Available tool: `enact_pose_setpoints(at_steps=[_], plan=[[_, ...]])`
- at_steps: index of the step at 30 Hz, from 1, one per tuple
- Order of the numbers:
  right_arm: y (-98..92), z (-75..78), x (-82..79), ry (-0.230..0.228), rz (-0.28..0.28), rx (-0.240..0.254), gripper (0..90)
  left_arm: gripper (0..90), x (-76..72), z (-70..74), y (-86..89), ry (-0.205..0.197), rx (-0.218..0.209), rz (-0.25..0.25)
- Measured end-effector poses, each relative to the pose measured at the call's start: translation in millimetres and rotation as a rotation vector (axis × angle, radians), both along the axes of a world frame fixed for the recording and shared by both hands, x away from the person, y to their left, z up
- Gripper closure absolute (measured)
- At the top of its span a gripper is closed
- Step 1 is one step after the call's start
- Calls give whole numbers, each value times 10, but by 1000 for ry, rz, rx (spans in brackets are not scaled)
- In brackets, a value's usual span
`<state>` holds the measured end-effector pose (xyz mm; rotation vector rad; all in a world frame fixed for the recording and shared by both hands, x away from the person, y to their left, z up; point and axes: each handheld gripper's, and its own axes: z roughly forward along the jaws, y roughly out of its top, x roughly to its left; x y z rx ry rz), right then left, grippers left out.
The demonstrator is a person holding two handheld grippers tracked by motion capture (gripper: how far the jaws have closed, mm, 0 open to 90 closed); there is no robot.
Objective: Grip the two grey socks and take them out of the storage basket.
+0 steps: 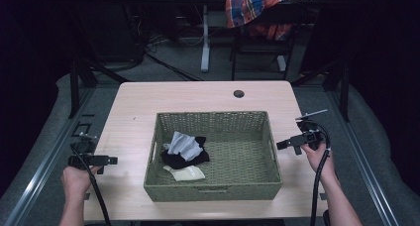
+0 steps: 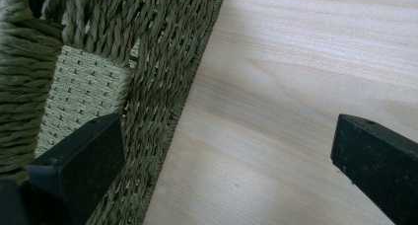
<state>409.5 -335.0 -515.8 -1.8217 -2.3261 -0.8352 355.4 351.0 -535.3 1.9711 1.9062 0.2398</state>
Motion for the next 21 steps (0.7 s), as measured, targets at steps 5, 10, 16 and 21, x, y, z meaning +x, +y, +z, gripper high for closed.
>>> enact_pose_setpoints(at_steps=[5, 10, 16, 21], plan=[[0, 10, -5, -3, 17, 2, 0, 0, 0, 51, -40, 1, 9, -24], [-29, -12, 16, 10, 15, 11, 0, 0, 31, 117, -69, 3, 0, -24], [-9, 18, -22, -3, 12, 23, 0, 0, 7, 286, -134, -25, -11, -47], [9, -6, 1, 12, 26, 21, 0, 0, -30, 524, -226, -79, -12, -68]])
